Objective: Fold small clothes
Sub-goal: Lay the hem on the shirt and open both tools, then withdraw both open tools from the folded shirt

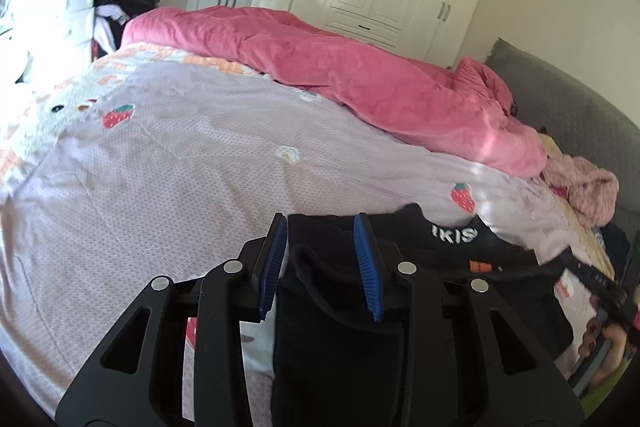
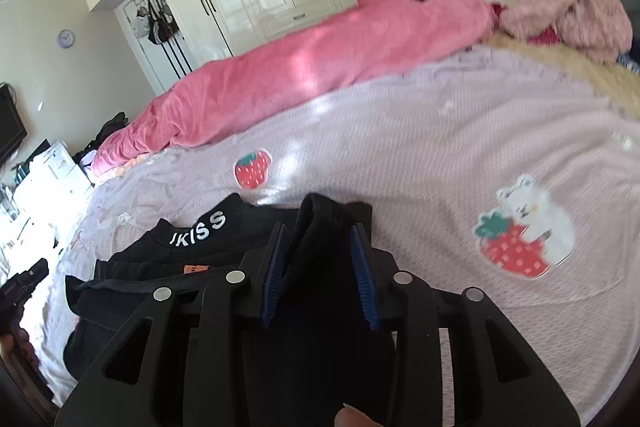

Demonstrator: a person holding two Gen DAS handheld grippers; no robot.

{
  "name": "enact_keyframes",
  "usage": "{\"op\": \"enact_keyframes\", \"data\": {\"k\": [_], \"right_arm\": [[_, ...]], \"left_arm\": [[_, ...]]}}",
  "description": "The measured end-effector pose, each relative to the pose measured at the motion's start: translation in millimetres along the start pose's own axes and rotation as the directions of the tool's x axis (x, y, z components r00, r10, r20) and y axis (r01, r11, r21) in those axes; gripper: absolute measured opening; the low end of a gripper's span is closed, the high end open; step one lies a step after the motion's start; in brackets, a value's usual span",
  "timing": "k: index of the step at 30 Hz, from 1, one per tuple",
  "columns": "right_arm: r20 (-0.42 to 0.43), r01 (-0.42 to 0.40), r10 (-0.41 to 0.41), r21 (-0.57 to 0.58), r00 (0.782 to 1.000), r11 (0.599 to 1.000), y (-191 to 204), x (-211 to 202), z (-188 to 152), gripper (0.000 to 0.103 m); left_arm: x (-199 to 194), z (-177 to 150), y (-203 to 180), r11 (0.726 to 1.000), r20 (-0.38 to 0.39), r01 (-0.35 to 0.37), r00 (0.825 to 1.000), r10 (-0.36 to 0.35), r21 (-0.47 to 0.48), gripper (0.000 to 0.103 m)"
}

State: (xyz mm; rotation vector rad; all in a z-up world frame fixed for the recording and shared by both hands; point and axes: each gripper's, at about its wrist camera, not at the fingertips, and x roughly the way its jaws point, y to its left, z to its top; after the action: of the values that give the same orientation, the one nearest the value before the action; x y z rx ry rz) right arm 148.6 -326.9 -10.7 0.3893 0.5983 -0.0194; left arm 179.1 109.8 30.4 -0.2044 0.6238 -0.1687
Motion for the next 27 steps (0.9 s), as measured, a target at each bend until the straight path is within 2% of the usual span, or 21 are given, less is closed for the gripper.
{"op": "enact_keyframes", "data": {"k": [3,6,9,10,12,14,18,20,21,24,27], "right_arm": [[0.023,-0.021,0.024,-0.100,0.999,0.995,14,-15,-3,0.033],[-0.013,-0.063,0.062,-0.249,0.998,0.967,39,-17,-13,0.033],[-0.097,-0.111,0.081,-0.356,0.992,0.928,62,-4,-27,0.034],[-0.122,-0.101,0.057,-0.389,0.991,0.916,68,2,-34,0.034],[-0.146,-0.078,0.017,-0.424,0.989,0.902,73,12,-42,0.034],[-0.165,-0.066,-0.002,-0.409,0.986,0.910,70,20,-43,0.037],[-0.155,-0.007,-0.052,-0.357,0.987,0.934,58,29,-39,0.039],[-0.136,0.035,-0.083,-0.324,0.987,0.946,48,30,-34,0.039],[-0.122,0.053,-0.093,-0.301,0.988,0.952,43,29,-31,0.039],[-0.092,0.097,-0.120,-0.226,0.988,0.969,25,27,-22,0.042],[-0.093,0.128,-0.141,-0.138,0.986,0.982,6,28,-12,0.042]], "left_arm": [[-3,-17,-24,0.994,-0.051,0.014,0.999,-0.009,0.111,0.026],[8,-39,-49,0.976,-0.147,0.061,0.989,-0.031,0.211,0.026],[27,-55,-61,0.960,-0.232,0.090,0.972,-0.027,0.265,0.026],[36,-62,-61,0.958,-0.271,0.092,0.962,-0.016,0.271,0.026],[48,-65,-54,0.964,-0.298,0.101,0.954,-0.023,0.247,0.026],[56,-62,-49,0.969,-0.299,0.107,0.953,-0.037,0.221,0.027],[67,-45,-43,0.978,-0.246,0.056,0.969,-0.004,0.202,0.031],[66,-35,-34,0.986,-0.205,0.038,0.979,-0.005,0.160,0.033],[64,-30,-30,0.989,-0.187,0.025,0.982,0.003,0.147,0.037],[63,-16,-9,0.993,-0.142,-0.049,0.988,0.064,0.107,0.045],[69,-7,14,0.994,-0.146,-0.101,0.983,0.108,0.052,0.045]]}}
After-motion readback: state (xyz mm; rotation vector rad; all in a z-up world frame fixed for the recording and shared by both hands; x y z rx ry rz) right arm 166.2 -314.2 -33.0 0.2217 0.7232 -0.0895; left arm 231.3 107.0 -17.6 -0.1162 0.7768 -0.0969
